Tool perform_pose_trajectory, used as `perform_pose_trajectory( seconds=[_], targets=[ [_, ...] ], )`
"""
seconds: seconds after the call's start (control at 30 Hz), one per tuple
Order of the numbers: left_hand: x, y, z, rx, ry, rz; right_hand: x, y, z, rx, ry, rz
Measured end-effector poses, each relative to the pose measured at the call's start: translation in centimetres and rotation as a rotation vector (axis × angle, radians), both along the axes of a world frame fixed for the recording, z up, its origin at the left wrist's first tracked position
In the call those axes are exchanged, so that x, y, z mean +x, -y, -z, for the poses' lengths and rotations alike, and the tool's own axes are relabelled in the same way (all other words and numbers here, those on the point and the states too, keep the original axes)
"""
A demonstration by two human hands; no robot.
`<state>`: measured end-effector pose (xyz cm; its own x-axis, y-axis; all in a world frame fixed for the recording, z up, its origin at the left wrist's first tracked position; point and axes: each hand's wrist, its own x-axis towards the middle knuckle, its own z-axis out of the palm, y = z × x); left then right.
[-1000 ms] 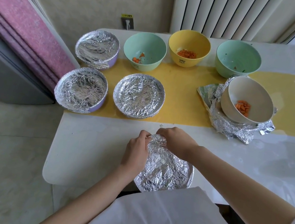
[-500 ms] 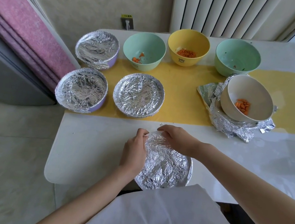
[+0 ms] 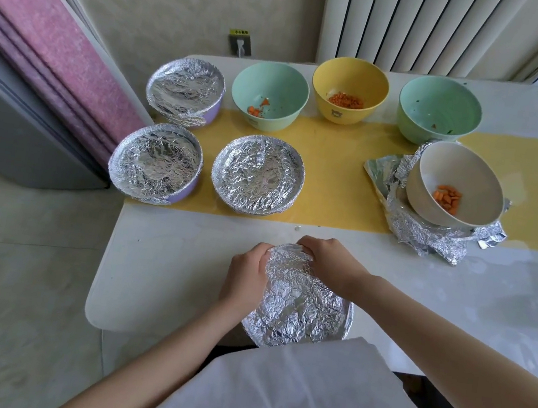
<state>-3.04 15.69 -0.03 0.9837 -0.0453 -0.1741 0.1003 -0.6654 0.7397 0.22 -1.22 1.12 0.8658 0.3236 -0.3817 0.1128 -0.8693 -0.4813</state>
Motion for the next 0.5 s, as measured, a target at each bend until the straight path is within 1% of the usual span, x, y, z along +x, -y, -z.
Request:
perform_pose_trajectory(
  seconds=[0.07, 0.13, 0.27, 0.37, 0.5],
  targets=[
    [-0.1, 0.1, -0.3, 0.009, 0.013, 0.007, 0.4, 0.0, -0.2, -0.022, -0.034, -0.043],
    [-0.1, 0.4, -0.7, 0.028, 0.022, 0.027, 0.7, -0.3, -0.6, 0.009, -0.037, -0.080],
    [-0.2, 0.6, -0.8, 0.031, -0.013, 0.047, 0.4, -0.6, -0.6, 0.023, 0.037, -0.069],
    [-0.3, 0.6, -0.6, 0.049, -0.008, 0.068, 0.1, -0.3, -0.7, -0.010, 0.054, -0.092],
    [0.0, 0.9, -0.8, 0.060, -0.010, 0.091, 0.1, -0.4, -1.4, -0.109, 0.065, -0.195]
  ],
)
